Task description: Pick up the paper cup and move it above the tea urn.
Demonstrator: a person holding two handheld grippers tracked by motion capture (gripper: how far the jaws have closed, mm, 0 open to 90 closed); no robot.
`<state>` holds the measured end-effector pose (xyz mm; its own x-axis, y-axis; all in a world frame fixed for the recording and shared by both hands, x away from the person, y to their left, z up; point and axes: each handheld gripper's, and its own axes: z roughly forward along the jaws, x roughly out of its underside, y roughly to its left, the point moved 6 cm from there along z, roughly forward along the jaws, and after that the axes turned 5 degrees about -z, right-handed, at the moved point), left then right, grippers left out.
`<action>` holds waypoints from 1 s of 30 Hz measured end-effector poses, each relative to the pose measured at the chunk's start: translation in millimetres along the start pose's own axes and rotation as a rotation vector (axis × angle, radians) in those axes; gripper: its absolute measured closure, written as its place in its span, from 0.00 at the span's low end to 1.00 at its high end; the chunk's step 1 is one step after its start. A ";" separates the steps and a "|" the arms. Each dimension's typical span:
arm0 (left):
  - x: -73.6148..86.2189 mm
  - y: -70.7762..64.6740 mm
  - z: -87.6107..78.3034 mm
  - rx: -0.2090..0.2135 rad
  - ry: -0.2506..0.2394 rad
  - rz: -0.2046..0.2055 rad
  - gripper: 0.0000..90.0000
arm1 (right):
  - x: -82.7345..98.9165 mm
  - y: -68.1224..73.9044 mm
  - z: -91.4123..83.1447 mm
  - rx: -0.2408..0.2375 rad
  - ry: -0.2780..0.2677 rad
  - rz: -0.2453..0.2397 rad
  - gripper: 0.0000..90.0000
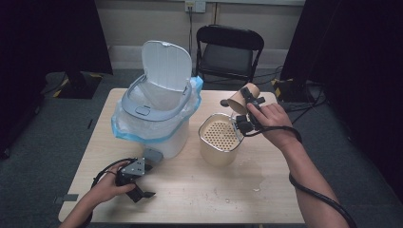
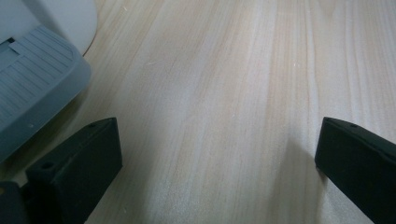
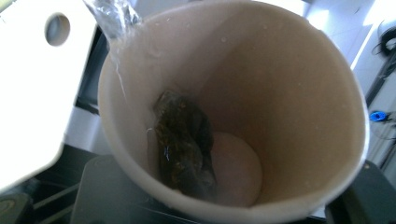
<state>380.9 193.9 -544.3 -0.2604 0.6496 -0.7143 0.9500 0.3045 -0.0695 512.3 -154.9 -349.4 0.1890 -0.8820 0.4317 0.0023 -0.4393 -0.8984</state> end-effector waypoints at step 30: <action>0.0 -0.1 -0.1 0.001 0.001 -0.001 0.00 | -13.1 -5.8 -3.9 0.043 -0.047 -0.148 0.42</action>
<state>380.7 193.9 -544.1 -0.2618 0.6501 -0.7133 0.9498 0.3048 -0.0708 506.0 -141.4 -349.5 0.2291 -0.7986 0.5565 0.0750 -0.5555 -0.8281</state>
